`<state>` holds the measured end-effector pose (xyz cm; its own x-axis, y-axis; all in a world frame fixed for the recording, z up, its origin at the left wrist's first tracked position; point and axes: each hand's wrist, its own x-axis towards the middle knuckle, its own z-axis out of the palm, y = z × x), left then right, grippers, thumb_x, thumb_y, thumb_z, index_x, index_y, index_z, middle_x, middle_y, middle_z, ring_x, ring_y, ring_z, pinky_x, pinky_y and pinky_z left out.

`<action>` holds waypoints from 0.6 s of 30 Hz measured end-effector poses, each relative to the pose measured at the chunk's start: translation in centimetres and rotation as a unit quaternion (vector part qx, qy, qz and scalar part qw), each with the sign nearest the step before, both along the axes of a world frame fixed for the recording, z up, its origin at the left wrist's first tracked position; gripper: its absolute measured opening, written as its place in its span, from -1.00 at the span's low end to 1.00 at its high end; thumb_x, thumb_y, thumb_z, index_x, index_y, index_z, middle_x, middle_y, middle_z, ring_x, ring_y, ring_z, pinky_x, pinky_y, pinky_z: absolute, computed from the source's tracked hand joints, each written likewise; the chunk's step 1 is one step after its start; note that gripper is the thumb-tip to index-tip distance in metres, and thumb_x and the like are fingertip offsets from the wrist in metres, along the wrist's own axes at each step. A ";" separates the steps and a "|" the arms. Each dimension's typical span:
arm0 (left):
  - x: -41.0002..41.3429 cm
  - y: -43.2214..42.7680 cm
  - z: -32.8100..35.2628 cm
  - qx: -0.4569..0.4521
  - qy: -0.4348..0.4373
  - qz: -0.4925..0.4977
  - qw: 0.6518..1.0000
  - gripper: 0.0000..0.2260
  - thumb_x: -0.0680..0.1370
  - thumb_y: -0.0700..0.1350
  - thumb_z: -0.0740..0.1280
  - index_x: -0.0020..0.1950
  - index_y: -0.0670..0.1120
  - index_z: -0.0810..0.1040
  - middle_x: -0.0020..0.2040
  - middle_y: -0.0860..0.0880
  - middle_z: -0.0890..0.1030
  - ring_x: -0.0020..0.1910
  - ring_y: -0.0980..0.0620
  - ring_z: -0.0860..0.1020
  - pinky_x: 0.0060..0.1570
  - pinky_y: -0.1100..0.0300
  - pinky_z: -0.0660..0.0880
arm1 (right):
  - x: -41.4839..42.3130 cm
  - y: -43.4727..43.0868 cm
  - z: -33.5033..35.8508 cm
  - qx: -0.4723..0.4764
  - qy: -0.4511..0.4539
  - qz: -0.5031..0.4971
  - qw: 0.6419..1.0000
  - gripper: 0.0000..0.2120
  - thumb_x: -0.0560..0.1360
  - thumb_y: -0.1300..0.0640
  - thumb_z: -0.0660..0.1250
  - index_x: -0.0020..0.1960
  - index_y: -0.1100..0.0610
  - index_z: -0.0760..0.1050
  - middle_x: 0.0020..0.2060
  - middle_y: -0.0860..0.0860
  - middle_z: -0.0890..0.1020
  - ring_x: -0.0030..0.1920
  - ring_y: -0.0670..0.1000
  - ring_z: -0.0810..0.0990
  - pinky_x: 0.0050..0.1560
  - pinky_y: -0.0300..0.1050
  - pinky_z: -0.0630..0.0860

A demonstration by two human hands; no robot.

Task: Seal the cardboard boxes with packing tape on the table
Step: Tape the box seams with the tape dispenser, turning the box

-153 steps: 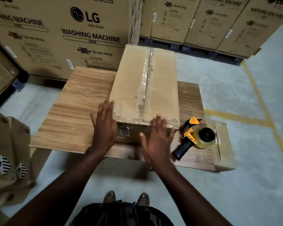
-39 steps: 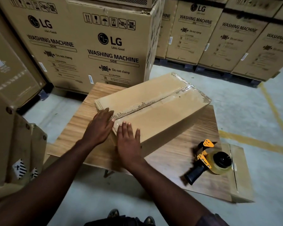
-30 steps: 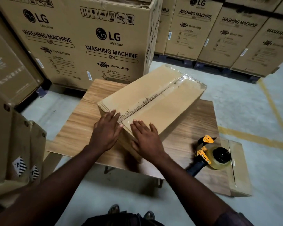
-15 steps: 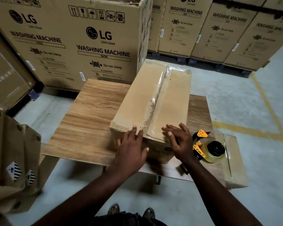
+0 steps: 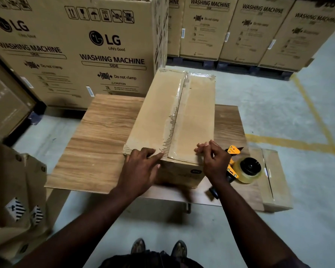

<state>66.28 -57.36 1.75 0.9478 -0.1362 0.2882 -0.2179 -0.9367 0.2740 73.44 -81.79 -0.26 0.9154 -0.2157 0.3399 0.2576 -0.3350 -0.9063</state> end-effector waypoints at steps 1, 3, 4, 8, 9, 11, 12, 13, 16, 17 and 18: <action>0.1 0.0 -0.1 -0.023 -0.010 0.001 1.000 -0.64 0.53 -0.01 0.40 0.33 0.12 0.58 0.21 0.02 0.56 -0.01 -0.08 0.48 -0.02 0.00 0.52 | -0.1 0.0 0.0 0.043 0.006 -0.046 0.998 -0.61 0.62 0.04 0.21 -0.26 0.13 0.67 -0.28 -0.02 0.72 -0.12 -0.01 0.72 0.16 -0.09 0.55; 0.3 -0.1 -0.2 -0.076 -0.012 0.018 0.997 -0.71 0.54 -0.02 0.42 0.27 0.11 0.63 0.16 0.06 0.57 -0.02 -0.04 0.47 -0.03 0.05 0.52 | -0.5 -0.7 -0.4 0.087 0.008 -0.158 0.984 -0.69 0.58 0.06 0.21 -0.17 0.16 0.65 -0.19 0.03 0.71 -0.09 0.08 0.68 0.03 0.02 0.58; 0.3 -0.1 -0.2 -0.100 -0.005 0.032 0.994 -0.73 0.54 0.00 0.43 0.24 0.11 0.64 0.15 0.09 0.57 -0.01 -0.02 0.46 -0.02 0.06 0.51 | -0.7 -1.4 -0.9 0.063 0.009 -0.209 0.976 -0.76 0.56 0.07 0.23 -0.07 0.17 0.62 -0.10 0.07 0.67 -0.03 0.12 0.63 0.04 0.08 0.55; 0.8 -0.2 -0.6 -0.160 0.015 0.064 0.985 -0.80 0.53 0.10 0.38 0.12 0.12 0.60 0.10 0.15 0.56 0.05 0.03 0.50 0.05 0.13 0.42 | -2.1 -5.0 -4.6 -0.089 0.198 -0.300 0.929 -0.55 0.47 0.03 0.39 0.24 0.28 0.45 0.20 0.29 0.49 0.27 0.29 0.41 0.27 0.16 0.32; 1.0 -0.2 -0.7 -0.177 0.013 0.068 0.982 -0.82 0.52 0.10 0.40 0.09 0.11 0.60 0.07 0.15 0.56 0.05 0.06 0.52 0.06 0.15 0.40 | -2.5 -5.9 -5.3 -0.072 0.289 -0.328 0.897 -0.47 0.46 0.02 0.46 0.30 0.29 0.41 0.26 0.31 0.46 0.33 0.32 0.38 0.29 0.20 0.33; 1.3 0.0 -0.8 -0.201 0.010 0.071 0.977 -0.84 0.51 0.07 0.47 0.04 0.10 0.59 0.03 0.16 0.57 0.05 0.11 0.53 0.06 0.20 0.37 | -3.1 -7.4 -6.5 0.005 0.451 -0.344 0.824 -0.29 0.42 0.01 0.56 0.38 0.31 0.33 0.33 0.32 0.43 0.37 0.33 0.39 0.28 0.22 0.41; 1.4 0.2 -0.8 -0.205 0.011 0.072 0.976 -0.83 0.50 0.05 0.49 0.03 0.10 0.59 0.02 0.16 0.57 0.05 0.14 0.52 0.04 0.21 0.36 | -3.2 -8.1 -7.2 0.069 0.496 -0.312 0.808 -0.24 0.40 -0.02 0.58 0.40 0.32 0.33 0.31 0.31 0.47 0.34 0.31 0.46 0.23 0.18 0.46; 1.4 0.2 -0.8 -0.207 0.014 0.072 0.976 -0.82 0.48 0.04 0.51 0.03 0.11 0.59 0.02 0.16 0.56 0.05 0.15 0.51 0.03 0.23 0.36 | -3.2 -8.7 -7.8 0.165 0.522 -0.248 0.799 -0.23 0.37 -0.03 0.61 0.39 0.31 0.37 0.24 0.29 0.55 0.25 0.27 0.54 0.15 0.14 0.53; 1.4 0.2 -0.6 -0.198 0.031 0.067 0.977 -0.78 0.47 0.14 0.47 0.05 0.12 0.59 0.02 0.15 0.55 0.05 0.13 0.49 0.05 0.22 0.34 | -3.2 -9.5 -9.9 0.413 0.524 -0.092 0.739 -0.54 0.35 -0.03 0.60 0.13 0.15 0.56 -0.14 0.16 0.69 -0.12 0.17 0.71 -0.10 0.13 0.66; 1.3 0.0 -0.4 -0.192 0.035 0.065 0.979 -0.76 0.46 0.18 0.43 0.07 0.13 0.59 0.03 0.15 0.55 0.05 0.12 0.49 0.06 0.22 0.33 | -3.1 -9.6 -10.0 0.456 0.516 -0.087 0.720 -0.73 0.46 0.00 0.50 0.02 0.15 0.55 -0.25 0.14 0.68 -0.25 0.14 0.71 -0.22 0.12 0.67; 1.1 -0.1 -0.3 -0.187 0.039 0.062 0.980 -0.74 0.47 0.20 0.40 0.09 0.13 0.60 0.03 0.15 0.54 0.06 0.12 0.49 0.08 0.24 0.32 | -2.7 -9.6 -10.1 0.480 0.510 -0.089 0.708 -0.81 0.55 0.03 0.41 -0.06 0.16 0.53 -0.33 0.12 0.65 -0.35 0.11 0.68 -0.32 0.09 0.67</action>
